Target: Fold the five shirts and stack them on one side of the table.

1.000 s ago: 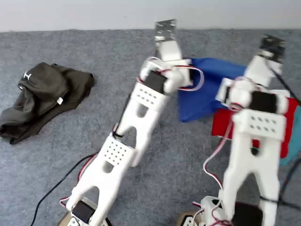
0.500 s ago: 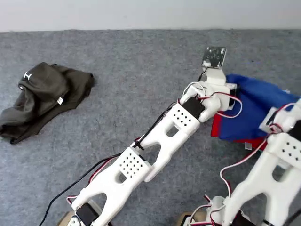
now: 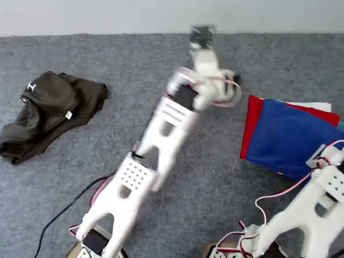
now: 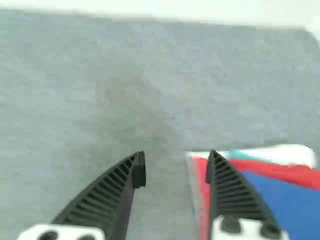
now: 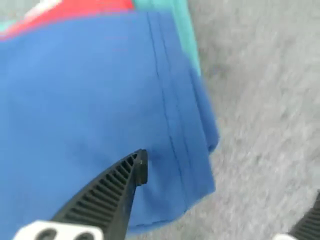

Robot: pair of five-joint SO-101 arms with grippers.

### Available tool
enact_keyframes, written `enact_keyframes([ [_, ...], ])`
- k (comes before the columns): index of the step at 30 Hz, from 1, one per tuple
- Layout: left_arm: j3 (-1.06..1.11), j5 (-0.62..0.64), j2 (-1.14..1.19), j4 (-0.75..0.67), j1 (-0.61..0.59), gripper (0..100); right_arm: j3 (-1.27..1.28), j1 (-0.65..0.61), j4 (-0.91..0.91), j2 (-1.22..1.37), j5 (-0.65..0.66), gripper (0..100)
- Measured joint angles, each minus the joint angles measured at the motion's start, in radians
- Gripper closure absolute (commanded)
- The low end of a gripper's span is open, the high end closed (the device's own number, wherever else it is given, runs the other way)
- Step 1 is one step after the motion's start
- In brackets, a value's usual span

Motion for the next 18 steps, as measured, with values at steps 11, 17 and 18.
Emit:
enact_keyframes([
  [11, 0.008, -0.361, -0.235, 0.408, -0.520, 84, -0.253, -0.256, 0.098, -0.132, -0.018, 94.3],
  [17, 0.275, -0.384, -0.477, 0.413, -0.756, 92, -0.258, -0.589, 0.098, -0.124, -0.029, 95.8],
  [18, 0.359, -0.397, -0.528, 0.413, -0.789, 94, -0.258, -0.634, 0.103, -0.109, -0.046, 95.8],
])
